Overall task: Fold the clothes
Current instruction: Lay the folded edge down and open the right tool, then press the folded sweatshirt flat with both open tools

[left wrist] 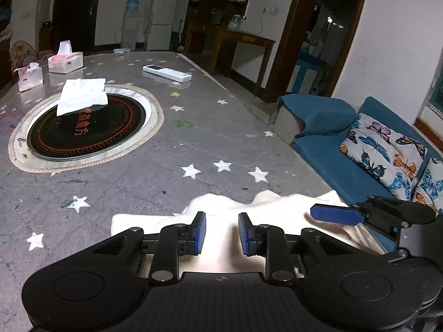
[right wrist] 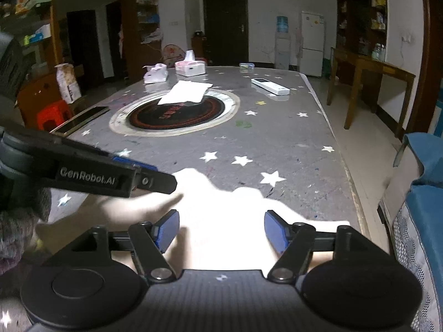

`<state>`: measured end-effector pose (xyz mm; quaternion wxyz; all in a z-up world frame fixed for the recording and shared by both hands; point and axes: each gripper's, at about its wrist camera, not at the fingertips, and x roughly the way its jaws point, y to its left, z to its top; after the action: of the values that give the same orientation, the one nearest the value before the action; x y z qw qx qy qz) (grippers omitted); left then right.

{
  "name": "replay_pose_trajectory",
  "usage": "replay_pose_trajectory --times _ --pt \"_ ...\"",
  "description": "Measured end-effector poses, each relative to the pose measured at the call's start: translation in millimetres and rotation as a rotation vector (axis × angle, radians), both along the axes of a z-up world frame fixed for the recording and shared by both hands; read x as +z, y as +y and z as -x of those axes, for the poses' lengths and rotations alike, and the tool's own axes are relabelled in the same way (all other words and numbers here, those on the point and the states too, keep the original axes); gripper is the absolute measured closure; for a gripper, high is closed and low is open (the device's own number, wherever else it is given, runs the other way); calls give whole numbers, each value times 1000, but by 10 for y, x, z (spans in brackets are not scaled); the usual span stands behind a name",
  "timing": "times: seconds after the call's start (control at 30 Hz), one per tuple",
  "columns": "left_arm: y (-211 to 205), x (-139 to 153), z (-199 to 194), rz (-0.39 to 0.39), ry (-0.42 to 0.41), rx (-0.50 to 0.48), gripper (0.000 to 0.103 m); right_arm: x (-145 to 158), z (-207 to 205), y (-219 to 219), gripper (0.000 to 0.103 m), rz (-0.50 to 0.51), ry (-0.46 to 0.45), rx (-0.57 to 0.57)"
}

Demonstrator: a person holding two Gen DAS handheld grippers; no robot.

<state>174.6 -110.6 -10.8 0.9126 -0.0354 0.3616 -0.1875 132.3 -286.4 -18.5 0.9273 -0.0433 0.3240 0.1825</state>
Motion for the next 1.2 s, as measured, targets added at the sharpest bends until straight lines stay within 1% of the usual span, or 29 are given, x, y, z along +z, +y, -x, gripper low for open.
replay_pose_trajectory --times 0.17,0.3,0.4,0.47,0.53,0.6,0.7,0.83,1.0,1.1,1.17,1.2 --pt "39 18 263 13 -12 -20 76 10 289 8 30 6 -16 14" --pt "47 -26 495 -8 -20 -34 76 -14 500 10 29 24 -30 17" --pt "80 -52 639 -9 -23 -30 76 -16 636 13 28 38 -46 16" --pt "106 -77 717 -10 -20 -25 75 -11 738 -2 26 40 -55 14" --pt "116 -109 794 -22 -25 -27 74 -36 813 -31 26 30 -45 8" --pt "121 -135 865 -35 -36 -30 74 -65 872 -50 22 31 -40 8" --pt "138 -134 927 -35 -49 -25 74 -34 883 -50 22 26 -59 -5" --pt "187 -67 962 0 -54 -6 73 6 899 -51 20 19 -85 -21" --pt "218 -90 984 1 -49 13 74 50 910 -53 20 12 -116 -45" --pt "224 -117 997 -5 -47 14 74 -39 832 -64 20 36 -96 -80" --pt "227 -137 1006 -10 -49 13 74 -132 822 -64 20 56 -62 -69" --pt "225 -141 1011 -14 -51 12 74 -149 848 -66 20 59 -61 -67"
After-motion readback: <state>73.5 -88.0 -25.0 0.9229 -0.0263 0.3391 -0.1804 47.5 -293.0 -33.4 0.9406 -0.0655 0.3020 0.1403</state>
